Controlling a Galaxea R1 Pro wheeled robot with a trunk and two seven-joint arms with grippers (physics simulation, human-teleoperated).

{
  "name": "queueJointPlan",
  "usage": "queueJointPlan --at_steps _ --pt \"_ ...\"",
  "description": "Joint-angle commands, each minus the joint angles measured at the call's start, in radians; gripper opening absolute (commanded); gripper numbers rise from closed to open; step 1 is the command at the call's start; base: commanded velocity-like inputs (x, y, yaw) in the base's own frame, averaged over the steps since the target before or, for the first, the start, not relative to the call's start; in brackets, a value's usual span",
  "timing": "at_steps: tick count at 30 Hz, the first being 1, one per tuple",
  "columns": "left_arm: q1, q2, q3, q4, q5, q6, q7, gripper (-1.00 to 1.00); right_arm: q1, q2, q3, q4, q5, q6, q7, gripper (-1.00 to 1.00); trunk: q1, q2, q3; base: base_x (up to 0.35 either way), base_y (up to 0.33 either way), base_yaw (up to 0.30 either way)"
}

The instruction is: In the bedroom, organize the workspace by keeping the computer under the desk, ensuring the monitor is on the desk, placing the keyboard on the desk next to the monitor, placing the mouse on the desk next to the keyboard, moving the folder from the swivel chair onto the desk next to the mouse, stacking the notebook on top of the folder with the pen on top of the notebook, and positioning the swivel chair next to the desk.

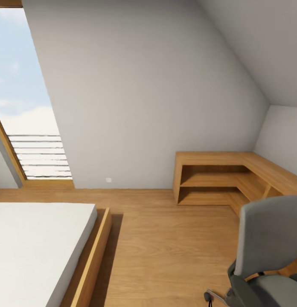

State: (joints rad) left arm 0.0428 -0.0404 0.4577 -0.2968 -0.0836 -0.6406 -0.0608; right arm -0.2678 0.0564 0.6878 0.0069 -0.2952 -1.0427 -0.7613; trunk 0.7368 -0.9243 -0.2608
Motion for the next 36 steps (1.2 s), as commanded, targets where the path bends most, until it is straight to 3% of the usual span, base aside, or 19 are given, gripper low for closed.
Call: queueJointPlan --at_steps 1,36 --pt "0.000 -0.001 0.009 -0.002 -0.008 -0.001 -0.005 1.00 -0.001 0.000 0.009 0.001 -0.006 -0.003 -0.004 1.00 0.001 -0.001 -0.001 0.329 0.000 0.000" --pt "0.000 -0.001 0.009 -0.002 -0.008 -0.001 -0.005 1.00 -0.001 -0.005 0.010 0.015 -0.002 0.005 -0.004 1.00 0.001 -0.001 -0.001 0.327 0.042 0.000"
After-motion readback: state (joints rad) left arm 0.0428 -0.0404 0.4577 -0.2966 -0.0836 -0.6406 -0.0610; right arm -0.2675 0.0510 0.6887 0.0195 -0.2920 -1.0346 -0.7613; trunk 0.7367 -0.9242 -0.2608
